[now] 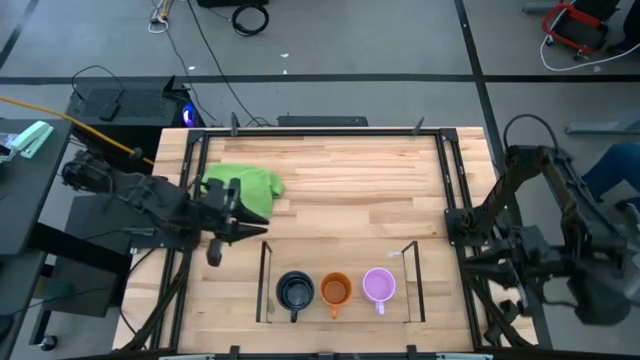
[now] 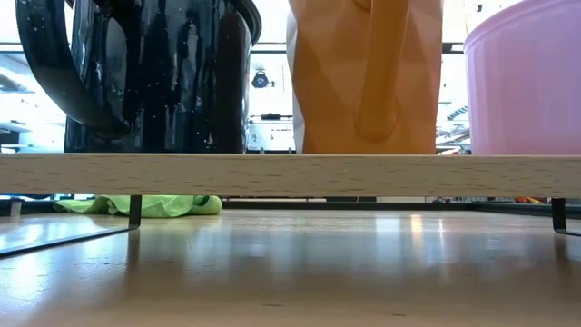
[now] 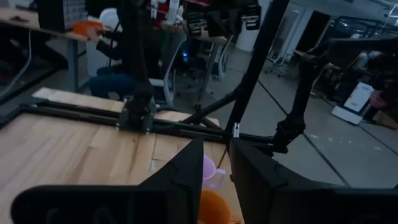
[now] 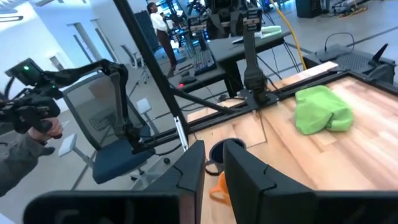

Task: Stack small to large cups/mugs on shelf
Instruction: Return to Home Position

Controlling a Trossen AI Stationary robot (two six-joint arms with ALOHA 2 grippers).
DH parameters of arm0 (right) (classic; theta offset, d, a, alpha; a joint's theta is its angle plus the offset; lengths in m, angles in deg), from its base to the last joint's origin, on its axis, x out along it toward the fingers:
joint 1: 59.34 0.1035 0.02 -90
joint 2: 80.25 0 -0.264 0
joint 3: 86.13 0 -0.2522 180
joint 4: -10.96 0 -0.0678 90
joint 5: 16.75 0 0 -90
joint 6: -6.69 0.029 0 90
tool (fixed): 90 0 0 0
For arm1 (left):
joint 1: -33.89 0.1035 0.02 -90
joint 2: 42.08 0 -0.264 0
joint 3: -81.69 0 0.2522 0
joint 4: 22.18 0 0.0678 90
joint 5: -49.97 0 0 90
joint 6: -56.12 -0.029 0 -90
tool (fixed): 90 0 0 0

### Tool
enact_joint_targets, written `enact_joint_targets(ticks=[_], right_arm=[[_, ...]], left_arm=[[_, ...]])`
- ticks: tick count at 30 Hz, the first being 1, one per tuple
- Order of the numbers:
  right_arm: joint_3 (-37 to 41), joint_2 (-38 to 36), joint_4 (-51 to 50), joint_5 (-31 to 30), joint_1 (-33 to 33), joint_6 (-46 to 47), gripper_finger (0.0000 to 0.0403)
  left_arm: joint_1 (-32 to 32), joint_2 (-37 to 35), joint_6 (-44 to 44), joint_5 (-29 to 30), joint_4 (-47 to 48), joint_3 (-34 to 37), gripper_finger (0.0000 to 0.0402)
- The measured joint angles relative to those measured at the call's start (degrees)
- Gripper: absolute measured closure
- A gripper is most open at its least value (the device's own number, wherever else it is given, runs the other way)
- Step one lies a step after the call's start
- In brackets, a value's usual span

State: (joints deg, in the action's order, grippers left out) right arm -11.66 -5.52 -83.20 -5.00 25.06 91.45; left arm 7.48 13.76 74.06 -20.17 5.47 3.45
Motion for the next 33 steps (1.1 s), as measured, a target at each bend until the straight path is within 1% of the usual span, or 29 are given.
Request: enact_joint_targets(ticks=[5, 11, 15, 20, 22, 24, 27, 30, 33], right_arm=[[0.0, -5.2, -1.7, 0.0, 0.0, -3.9, 0.0338], [0.2, -10.2, -5.8, 0.0, 0.0, -4.6, 0.0338], [3.7, -14.1, -5.4, -0.3, 1.0, -4.7, 0.0338], [8.1, -18.8, -2.8, -2.8, 4.0, -3.8, 0.0338], [8.2, -19.9, -0.3, -3.4, 5.1, -5.9, 0.0338], [7.8, -20.2, 3.9, -3.9, 6.2, -10.6, 0.0338], [6.7, -20.1, 13.3, -3.7, 7.5, -20.0, 0.0338], [6.0, -19.6, 24.3, -2.0, 7.8, -30.7, 0.0338], [5.9, -19.4, 31.8, -1.3, 7.8, -37.1, 0.0338]], left_arm=[[0.0, -4.2, -2.3, 0.0, 0.3, 1.9, 0.0320], [0.0, -11.3, -2.1, 0.5, 0.2, 6.3, 0.0322], [0.0, -16.1, -1.8, 0.4, -0.5, 9.6, 0.0317], [0.0, -21.4, -1.7, 0.4, -2.0, 12.9, 0.0312], [0.0, -22.9, -1.7, 0.5, -2.2, 13.6, 0.0313], [0.0, -23.8, -1.7, 0.4, -2.6, 13.6, 0.0315], [0.0, -24.5, -1.9, 0.4, -2.7, 13.6, 0.0320], [0.0, -24.6, -2.3, 0.4, -2.7, 13.6, 0.0323], [0.0, -24.4, -3.6, 0.4, -2.7, 13.6, 0.0322]])
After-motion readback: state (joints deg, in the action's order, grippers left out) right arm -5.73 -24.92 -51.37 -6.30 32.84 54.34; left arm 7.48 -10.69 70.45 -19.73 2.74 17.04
